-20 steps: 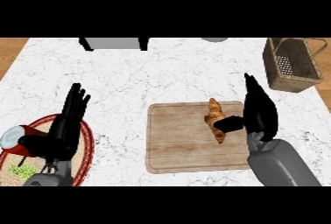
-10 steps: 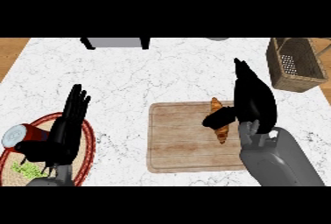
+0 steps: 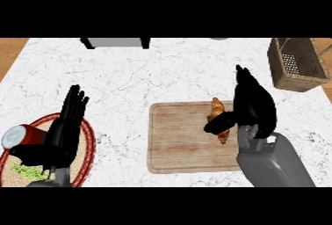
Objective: Pick the croissant from the cutting board and place it in the basket
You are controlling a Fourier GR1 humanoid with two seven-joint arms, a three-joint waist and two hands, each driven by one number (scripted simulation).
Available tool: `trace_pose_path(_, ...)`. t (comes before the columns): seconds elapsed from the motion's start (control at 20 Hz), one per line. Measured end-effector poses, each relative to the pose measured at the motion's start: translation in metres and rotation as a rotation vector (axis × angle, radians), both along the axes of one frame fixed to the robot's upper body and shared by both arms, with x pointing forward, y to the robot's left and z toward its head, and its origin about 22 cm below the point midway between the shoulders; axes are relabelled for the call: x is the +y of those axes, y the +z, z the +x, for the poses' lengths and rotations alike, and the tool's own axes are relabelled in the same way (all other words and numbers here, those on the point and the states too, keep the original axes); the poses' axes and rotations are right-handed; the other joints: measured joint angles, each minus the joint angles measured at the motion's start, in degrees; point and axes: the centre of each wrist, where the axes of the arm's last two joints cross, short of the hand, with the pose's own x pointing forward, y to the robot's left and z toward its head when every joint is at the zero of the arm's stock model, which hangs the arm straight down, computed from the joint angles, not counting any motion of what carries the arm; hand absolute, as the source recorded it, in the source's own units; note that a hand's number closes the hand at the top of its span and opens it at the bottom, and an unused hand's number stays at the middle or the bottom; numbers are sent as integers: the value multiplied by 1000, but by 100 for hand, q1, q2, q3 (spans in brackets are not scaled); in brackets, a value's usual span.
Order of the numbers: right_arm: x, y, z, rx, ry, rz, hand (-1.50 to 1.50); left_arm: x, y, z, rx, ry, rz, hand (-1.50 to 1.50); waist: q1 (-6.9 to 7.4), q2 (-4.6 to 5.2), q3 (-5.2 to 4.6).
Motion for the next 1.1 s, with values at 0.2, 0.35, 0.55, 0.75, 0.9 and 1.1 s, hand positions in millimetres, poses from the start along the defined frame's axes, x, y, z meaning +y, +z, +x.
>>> trace_pose_path(0.2, 7, -9, -5, 11, 0, 7, -150, 2, 0, 1, -8, -6, -2, 0, 23, 20, 4)
trace_pose_path(0.35, 11, -17, -10, 15, -3, 3, -150, -5, 2, 1, -5, -12, -3, 0, 31, 28, 7)
trace_pose_path(0.55, 14, -30, -12, 23, -11, -20, -150, 1, 9, 3, -3, -12, 2, 0, 51, 35, 9)
trace_pose_path(0.75, 14, -34, -7, 22, -25, -45, -150, 3, 10, 5, -7, -12, -7, 0, 60, 42, 10)
trace_pose_path(0.9, 19, -43, -7, 33, -29, -68, -150, 1, 9, 9, -5, -16, -5, 0, 65, 45, 10)
trace_pose_path(1.1, 14, -53, 3, 53, -47, -77, -150, -3, 8, 6, -7, -16, -8, 0, 78, 47, 11)
